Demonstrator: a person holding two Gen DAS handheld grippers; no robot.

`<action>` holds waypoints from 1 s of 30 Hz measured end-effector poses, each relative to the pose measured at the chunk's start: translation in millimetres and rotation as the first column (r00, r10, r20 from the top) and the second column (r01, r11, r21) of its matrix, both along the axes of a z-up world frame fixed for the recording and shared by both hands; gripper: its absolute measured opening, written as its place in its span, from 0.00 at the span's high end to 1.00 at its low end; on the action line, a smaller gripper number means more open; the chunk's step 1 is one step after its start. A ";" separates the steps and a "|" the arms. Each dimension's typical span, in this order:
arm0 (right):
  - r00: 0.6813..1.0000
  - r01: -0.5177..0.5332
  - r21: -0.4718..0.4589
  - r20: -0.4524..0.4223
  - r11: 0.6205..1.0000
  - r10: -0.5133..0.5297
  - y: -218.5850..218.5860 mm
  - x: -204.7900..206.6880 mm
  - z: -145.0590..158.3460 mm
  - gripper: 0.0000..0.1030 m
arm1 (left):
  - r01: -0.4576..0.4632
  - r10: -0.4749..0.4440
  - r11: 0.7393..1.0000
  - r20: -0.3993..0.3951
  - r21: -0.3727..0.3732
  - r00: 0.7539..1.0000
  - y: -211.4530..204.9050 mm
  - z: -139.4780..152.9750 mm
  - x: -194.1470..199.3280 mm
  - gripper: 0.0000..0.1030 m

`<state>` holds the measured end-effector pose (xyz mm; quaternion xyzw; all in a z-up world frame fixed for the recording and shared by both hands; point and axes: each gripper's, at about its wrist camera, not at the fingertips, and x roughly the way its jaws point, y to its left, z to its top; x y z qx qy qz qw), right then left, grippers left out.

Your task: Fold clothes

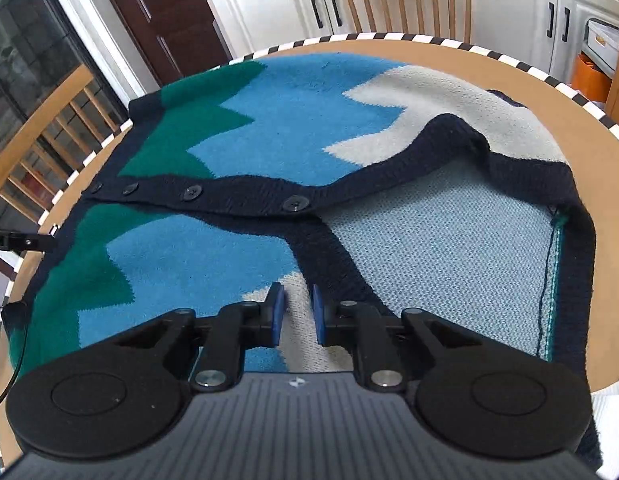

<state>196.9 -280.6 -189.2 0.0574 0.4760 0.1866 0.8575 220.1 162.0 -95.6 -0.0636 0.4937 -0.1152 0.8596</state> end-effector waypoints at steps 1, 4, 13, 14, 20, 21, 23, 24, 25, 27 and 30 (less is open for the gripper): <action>1.000 -0.003 0.000 0.000 1.000 0.003 0.0 -1.7 1.4 0.85 | 0.036 -0.037 0.999 0.017 0.036 0.999 -4.0 -0.3 -2.4 0.82; 1.000 0.018 0.028 -0.018 0.999 -0.017 -2.2 -1.1 0.3 0.85 | 0.083 -0.086 0.994 0.038 0.072 0.996 -9.4 -6.7 -1.7 0.83; 0.999 0.036 0.138 -0.016 0.990 -0.034 -13.4 -10.5 26.8 0.91 | 0.010 -0.007 0.990 0.022 -0.141 1.000 15.3 18.0 -7.6 0.95; 1.000 0.029 0.157 -0.011 0.987 -0.027 -16.6 -15.3 34.3 0.92 | 0.008 -0.004 0.986 0.021 -0.167 1.000 20.3 27.2 -13.9 0.95; 0.995 0.028 0.077 -0.099 0.997 -0.021 -7.8 -14.1 0.2 0.91 | -0.004 -0.002 0.993 -0.054 -0.115 0.999 25.8 6.4 -21.1 0.94; 0.992 0.042 0.074 -0.118 0.996 -0.033 -7.4 -12.1 -5.0 0.91 | -0.025 0.016 0.994 -0.083 -0.106 0.996 25.6 -4.4 -17.2 0.94; 0.993 0.062 0.071 -0.107 0.996 -0.055 -8.5 -15.5 -1.4 0.86 | -0.058 0.046 0.991 -0.099 -0.120 0.994 26.4 -10.0 -16.6 0.91; 0.995 0.063 0.062 -0.077 0.996 -0.058 -10.6 -22.5 7.4 0.83 | -0.057 0.046 0.990 -0.083 -0.127 0.995 27.9 -6.2 -21.0 0.83; 0.998 0.061 0.046 -0.036 0.997 -0.059 -13.4 -33.0 17.8 0.69 | -0.055 0.047 0.990 -0.066 -0.133 0.997 29.4 -2.3 -25.3 0.77; 0.999 0.044 0.030 0.028 0.999 -0.044 -18.6 -57.0 34.9 0.48 | -0.071 0.063 0.983 -0.055 -0.170 0.997 35.4 1.9 -39.6 0.63; 0.997 0.032 0.169 -0.074 0.985 -0.020 -23.7 -87.8 34.0 0.51 | -0.106 0.096 0.965 -0.052 -0.240 0.994 46.2 6.0 -64.3 0.58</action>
